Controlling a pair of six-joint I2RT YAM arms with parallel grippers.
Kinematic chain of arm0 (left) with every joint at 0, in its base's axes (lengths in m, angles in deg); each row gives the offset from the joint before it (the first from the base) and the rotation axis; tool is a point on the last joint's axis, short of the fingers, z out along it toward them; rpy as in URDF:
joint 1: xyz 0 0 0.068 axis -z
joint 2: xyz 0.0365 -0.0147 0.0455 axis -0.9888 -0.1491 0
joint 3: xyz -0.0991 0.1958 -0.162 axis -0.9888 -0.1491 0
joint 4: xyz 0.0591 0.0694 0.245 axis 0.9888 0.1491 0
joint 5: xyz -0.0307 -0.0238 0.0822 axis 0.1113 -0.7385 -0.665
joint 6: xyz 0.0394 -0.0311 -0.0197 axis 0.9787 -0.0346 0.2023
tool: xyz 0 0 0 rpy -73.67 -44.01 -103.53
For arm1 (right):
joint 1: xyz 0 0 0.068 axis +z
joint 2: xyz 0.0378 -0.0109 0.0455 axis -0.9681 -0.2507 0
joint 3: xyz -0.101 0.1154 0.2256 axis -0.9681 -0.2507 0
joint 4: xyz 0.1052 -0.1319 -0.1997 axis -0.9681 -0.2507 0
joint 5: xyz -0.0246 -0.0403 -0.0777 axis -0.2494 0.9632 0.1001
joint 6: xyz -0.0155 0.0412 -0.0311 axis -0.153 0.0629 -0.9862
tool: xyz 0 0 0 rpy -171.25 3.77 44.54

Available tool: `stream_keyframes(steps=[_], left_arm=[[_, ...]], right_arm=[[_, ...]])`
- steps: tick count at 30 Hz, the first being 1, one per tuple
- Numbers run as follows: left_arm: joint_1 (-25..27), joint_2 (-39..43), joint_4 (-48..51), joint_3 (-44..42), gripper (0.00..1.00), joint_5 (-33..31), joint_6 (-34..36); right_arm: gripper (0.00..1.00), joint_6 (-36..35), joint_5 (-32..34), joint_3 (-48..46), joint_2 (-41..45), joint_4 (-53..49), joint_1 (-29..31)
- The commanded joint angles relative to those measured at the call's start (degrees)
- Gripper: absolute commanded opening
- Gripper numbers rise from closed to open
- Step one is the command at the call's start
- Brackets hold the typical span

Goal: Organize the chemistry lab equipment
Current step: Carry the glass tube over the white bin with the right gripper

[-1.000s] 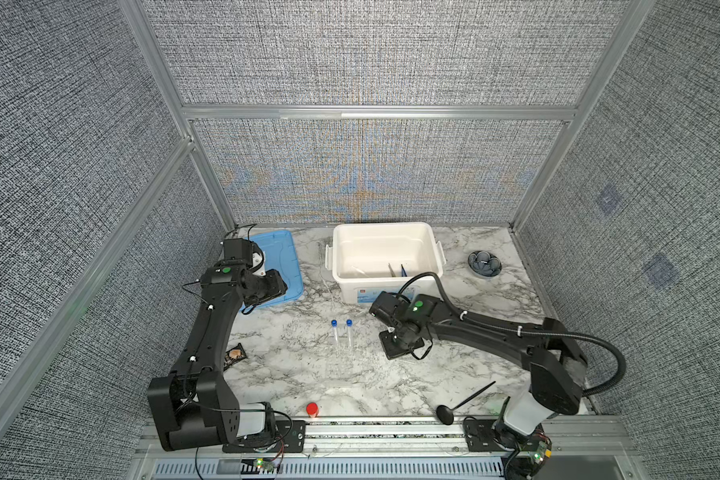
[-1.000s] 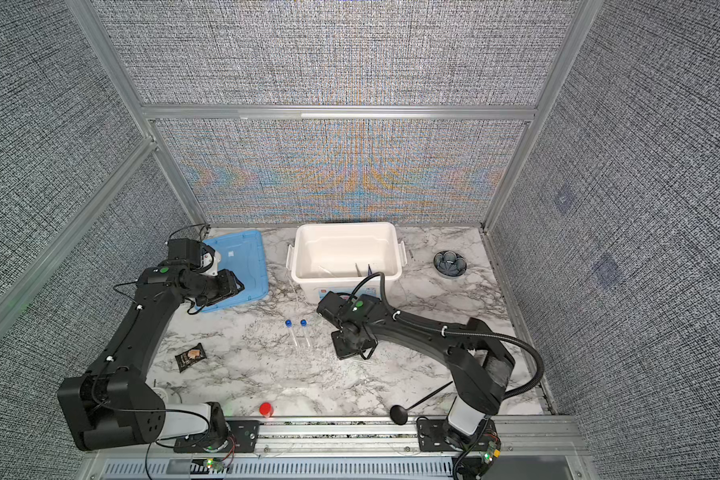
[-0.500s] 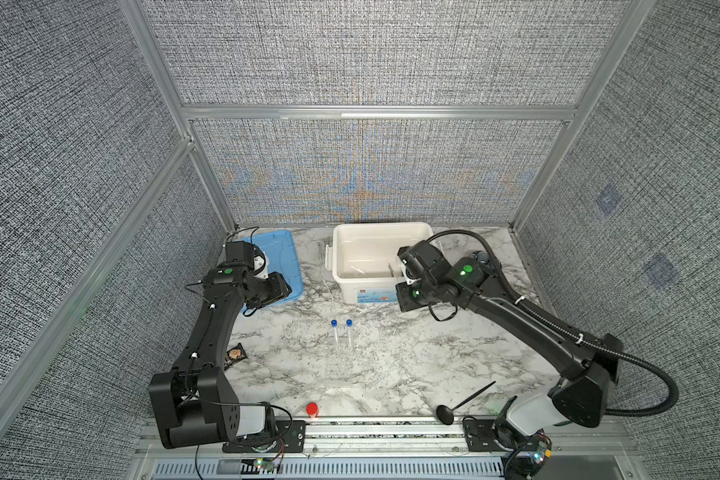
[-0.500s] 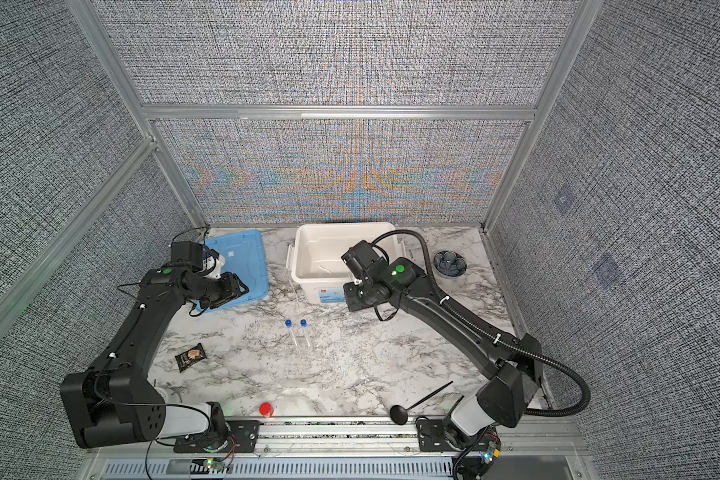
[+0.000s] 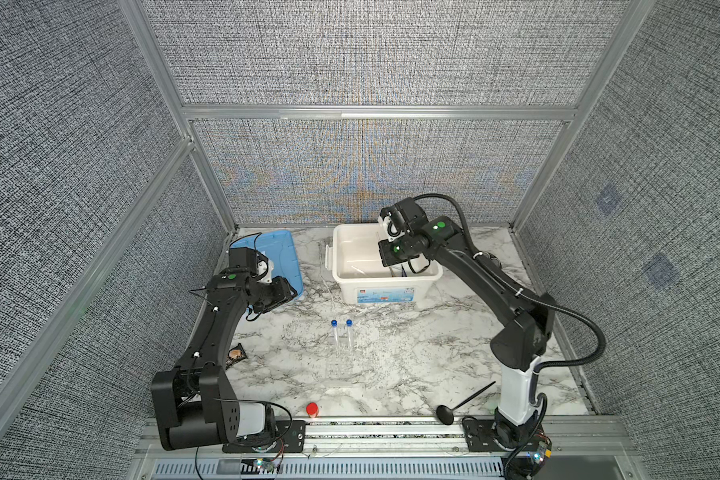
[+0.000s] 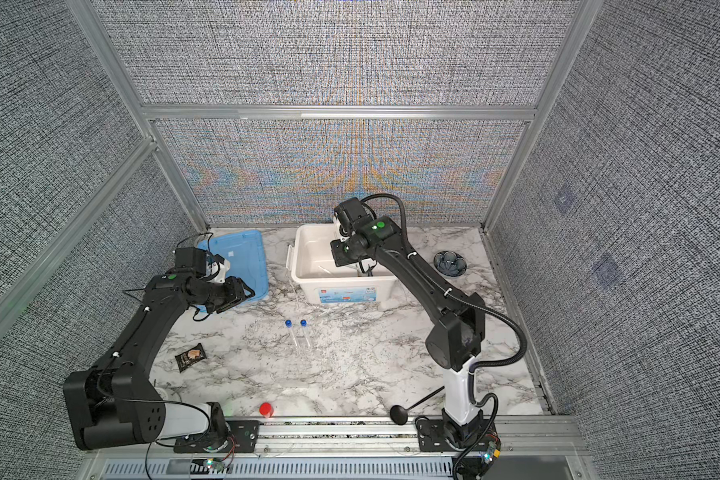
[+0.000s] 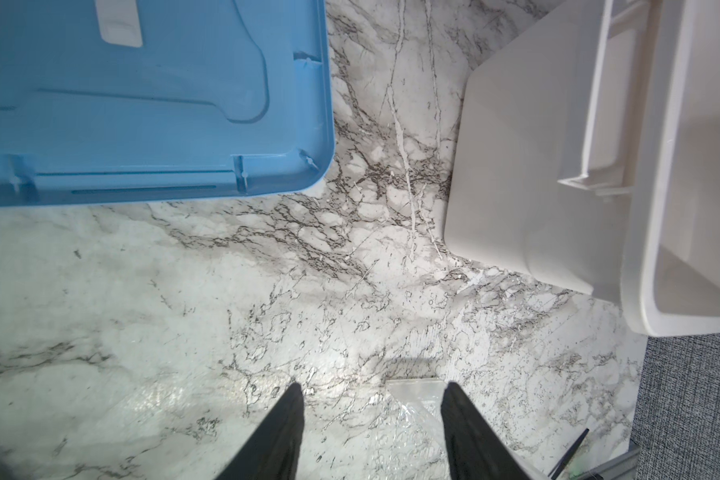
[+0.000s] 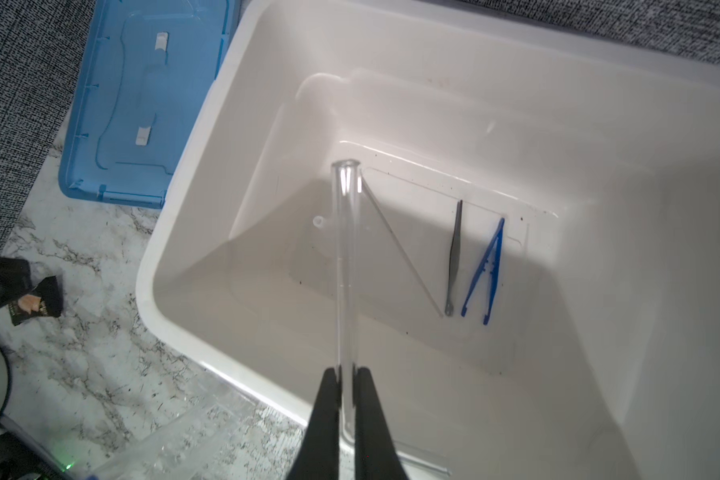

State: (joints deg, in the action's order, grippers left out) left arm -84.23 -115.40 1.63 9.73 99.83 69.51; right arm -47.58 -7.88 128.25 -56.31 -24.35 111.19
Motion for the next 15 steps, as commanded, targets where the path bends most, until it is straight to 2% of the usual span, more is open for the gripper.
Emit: stream_keyframes(steps=[1, 6, 15], left_arm=[[0.00, 0.84, -2.35, -0.92, 0.55, 1.60, -0.24], [0.77, 0.36, -2.95, -1.08, 0.56, 4.24, 0.36], [1.88, -0.16, -2.47, -0.89, 0.56, 3.61, 0.48]], right_arm=[[0.06, -3.27, -0.48, 4.66, -4.49, -1.45, -0.38], [0.05, -5.79, -0.13, 4.80, -9.11, 3.48, -0.62], [0.05, -6.14, -0.52, 7.97, -16.48, 3.53, -0.98]])
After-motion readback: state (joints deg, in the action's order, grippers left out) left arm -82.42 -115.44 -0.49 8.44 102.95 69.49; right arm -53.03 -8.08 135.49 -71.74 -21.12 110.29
